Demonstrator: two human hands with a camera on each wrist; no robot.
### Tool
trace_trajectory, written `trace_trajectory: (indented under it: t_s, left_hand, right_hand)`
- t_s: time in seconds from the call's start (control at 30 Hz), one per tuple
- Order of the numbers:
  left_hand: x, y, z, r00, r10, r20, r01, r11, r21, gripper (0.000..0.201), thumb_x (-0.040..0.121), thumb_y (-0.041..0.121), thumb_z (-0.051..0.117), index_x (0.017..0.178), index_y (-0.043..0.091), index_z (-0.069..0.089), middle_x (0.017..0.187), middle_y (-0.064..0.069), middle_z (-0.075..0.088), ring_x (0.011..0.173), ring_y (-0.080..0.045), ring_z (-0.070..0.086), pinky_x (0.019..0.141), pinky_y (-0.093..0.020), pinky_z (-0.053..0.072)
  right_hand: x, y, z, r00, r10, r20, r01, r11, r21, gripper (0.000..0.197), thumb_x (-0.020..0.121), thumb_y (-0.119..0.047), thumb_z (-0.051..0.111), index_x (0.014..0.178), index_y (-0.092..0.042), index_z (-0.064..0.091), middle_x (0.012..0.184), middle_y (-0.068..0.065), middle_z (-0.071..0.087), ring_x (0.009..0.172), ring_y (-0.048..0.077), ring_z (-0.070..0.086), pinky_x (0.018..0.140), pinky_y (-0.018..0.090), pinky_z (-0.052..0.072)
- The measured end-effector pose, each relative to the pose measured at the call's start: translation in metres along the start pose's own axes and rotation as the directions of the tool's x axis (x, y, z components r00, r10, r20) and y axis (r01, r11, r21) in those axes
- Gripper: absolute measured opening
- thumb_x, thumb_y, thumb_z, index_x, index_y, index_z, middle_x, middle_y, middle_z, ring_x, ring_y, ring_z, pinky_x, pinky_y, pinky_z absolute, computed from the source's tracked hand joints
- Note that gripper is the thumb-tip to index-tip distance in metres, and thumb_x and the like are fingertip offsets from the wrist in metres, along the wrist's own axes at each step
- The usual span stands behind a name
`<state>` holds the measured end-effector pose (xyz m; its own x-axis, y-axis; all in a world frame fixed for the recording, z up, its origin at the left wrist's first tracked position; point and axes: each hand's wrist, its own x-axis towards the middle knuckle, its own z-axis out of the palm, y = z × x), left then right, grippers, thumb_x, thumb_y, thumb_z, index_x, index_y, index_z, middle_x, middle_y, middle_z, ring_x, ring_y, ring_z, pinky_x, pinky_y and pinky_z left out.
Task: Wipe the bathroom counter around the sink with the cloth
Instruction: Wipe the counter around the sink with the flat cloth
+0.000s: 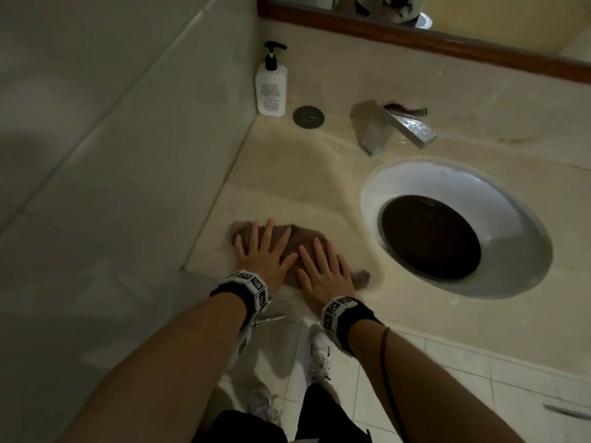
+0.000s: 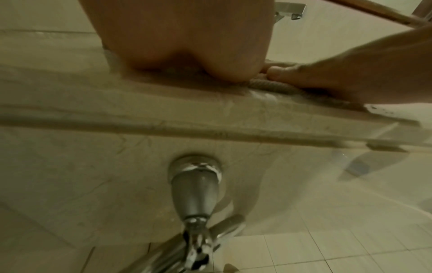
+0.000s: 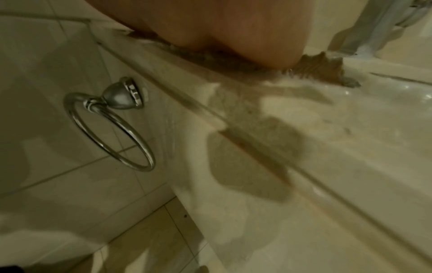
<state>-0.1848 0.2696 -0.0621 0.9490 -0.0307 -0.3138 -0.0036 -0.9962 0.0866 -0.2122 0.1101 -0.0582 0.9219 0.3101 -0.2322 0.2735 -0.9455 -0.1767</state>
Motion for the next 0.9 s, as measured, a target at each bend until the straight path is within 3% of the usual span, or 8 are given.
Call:
trace_trajectory:
  t_s: [0.17, 0.47, 0.57, 0.63, 0.8, 0.9]
  left_hand:
    - [0.021, -0.014, -0.004, 0.999, -0.035, -0.012, 0.035, 0.999, -0.009, 0.061, 0.093, 0.063, 0.01, 0.146, 0.044, -0.012, 0.159, 0.001, -0.019, 0.145, -0.028, -0.016, 0.112, -0.061, -0.005]
    - [0.105, -0.044, -0.027, 0.991, -0.128, -0.047, 0.126, 0.992, -0.03, 0.061, 0.095, 0.06, 0.014, 0.148, 0.041, -0.007, 0.16, 0.0, -0.012, 0.146, -0.028, -0.012, 0.113, -0.057, -0.004]
    - [0.137, -0.058, -0.04, 0.989, -0.101, -0.107, 0.097, 0.994, -0.04, 0.062, 0.097, 0.057, 0.019, 0.151, 0.033, 0.0, 0.161, -0.004, -0.004, 0.147, -0.029, -0.004, 0.116, -0.05, -0.001]
    - [0.159, -0.066, -0.045, 0.991, -0.101, -0.091, 0.098, 0.995, -0.032, 0.063, 0.098, 0.052, 0.02, 0.152, 0.026, 0.0, 0.161, -0.008, -0.003, 0.147, -0.03, -0.003, 0.117, -0.047, 0.001]
    - [0.195, -0.077, -0.042, 0.998, -0.031, -0.059, 0.032, 0.999, 0.025, 0.083, 0.092, 0.051, -0.018, 0.15, 0.002, 0.016, 0.157, -0.021, 0.016, 0.146, -0.036, 0.01, 0.118, -0.047, 0.006]
    - [0.195, -0.075, -0.044, 0.995, -0.058, -0.075, 0.058, 0.998, -0.013, 0.083, 0.094, 0.052, -0.012, 0.148, -0.002, 0.018, 0.155, -0.023, 0.019, 0.145, -0.036, 0.014, 0.119, -0.047, 0.008]
  right_hand:
    - [0.031, 0.003, -0.004, 0.996, -0.085, 0.04, 0.086, 0.996, -0.037, 0.069, 0.086, -0.055, -0.008, 0.15, -0.033, 0.0, 0.159, -0.001, -0.009, 0.146, 0.022, -0.012, 0.117, 0.04, -0.001]
    - [0.132, 0.0, -0.027, 0.983, -0.183, 0.018, 0.183, 0.983, 0.01, 0.071, 0.087, -0.053, -0.004, 0.15, -0.027, 0.015, 0.159, 0.004, 0.006, 0.147, 0.026, -0.001, 0.117, 0.042, 0.004]
    - [0.172, 0.0, -0.037, 0.979, -0.205, 0.008, 0.204, 0.979, 0.023, 0.069, 0.089, -0.052, 0.001, 0.149, -0.025, 0.021, 0.159, 0.007, 0.012, 0.147, 0.027, 0.005, 0.117, 0.044, 0.01]
    - [0.198, 0.001, -0.04, 0.972, -0.235, 0.018, 0.235, 0.972, 0.01, 0.069, 0.089, -0.051, 0.0, 0.15, -0.025, 0.016, 0.16, 0.006, 0.007, 0.147, 0.025, 0.0, 0.117, 0.042, 0.006]
    - [0.235, 0.002, -0.044, 0.959, -0.284, 0.023, 0.284, 0.959, -0.013, 0.059, 0.099, -0.046, 0.02, 0.151, -0.023, 0.006, 0.16, 0.002, -0.002, 0.146, 0.022, -0.008, 0.118, 0.038, -0.001]
    - [0.236, 0.003, -0.045, 0.955, -0.296, 0.022, 0.296, 0.954, -0.045, 0.059, 0.1, -0.045, 0.02, 0.151, -0.021, 0.005, 0.16, 0.004, -0.003, 0.146, 0.023, -0.008, 0.117, 0.037, -0.003]
